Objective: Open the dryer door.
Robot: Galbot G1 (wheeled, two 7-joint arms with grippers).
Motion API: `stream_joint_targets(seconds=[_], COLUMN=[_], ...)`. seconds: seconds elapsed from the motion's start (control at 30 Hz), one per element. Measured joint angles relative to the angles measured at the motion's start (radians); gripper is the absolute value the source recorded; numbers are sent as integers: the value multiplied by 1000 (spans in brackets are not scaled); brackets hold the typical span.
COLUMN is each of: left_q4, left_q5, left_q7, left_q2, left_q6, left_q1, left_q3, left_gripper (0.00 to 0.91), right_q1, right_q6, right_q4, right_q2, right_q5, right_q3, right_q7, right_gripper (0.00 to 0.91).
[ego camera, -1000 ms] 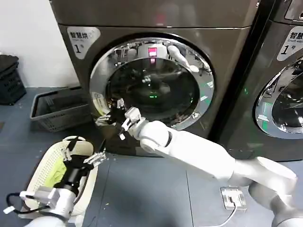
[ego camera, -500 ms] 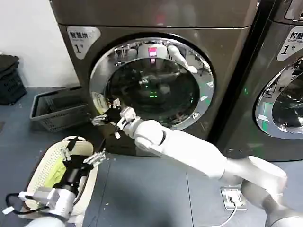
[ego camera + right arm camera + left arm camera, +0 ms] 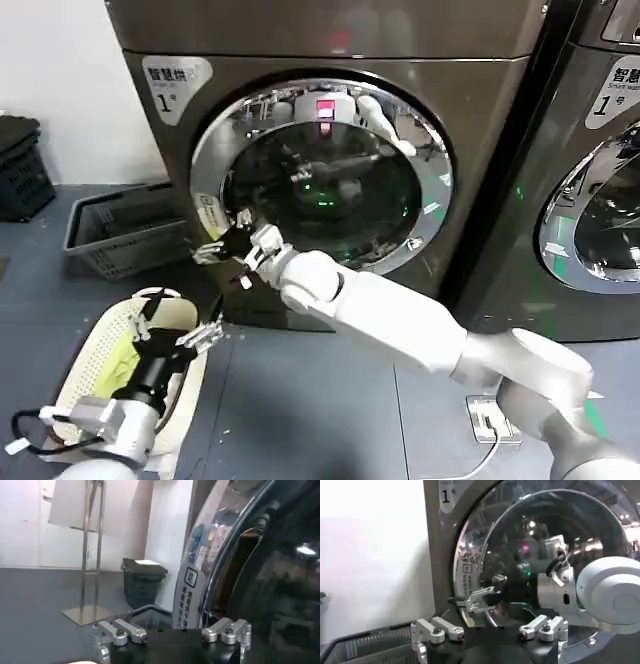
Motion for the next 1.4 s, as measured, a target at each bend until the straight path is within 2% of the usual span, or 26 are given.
stream_joint_targets(seconds=[0.37, 0.73, 1.07, 1.4], left_q4=[-19, -13, 25, 153], left_q5=[0, -30, -177, -379], left_q7=[4, 30, 109, 168], left_q2=[2, 51, 99, 195], left_q6=[0, -20, -51, -92], left_q1=[21, 66, 71, 12], left_q3=[-7, -82, -216, -402], left_gripper=[907, 907, 907, 907], right_q1=[15, 24, 16, -19], right_q6=[9, 16, 18, 6], right_q4=[13, 91, 223, 396], right_q2=[-23, -96, -202, -318], right_q5=[31, 83, 99, 116], right_q3=[-10, -30, -66, -58], right_q7=[-99, -219, -324, -358], right_gripper=[907, 907, 907, 907])
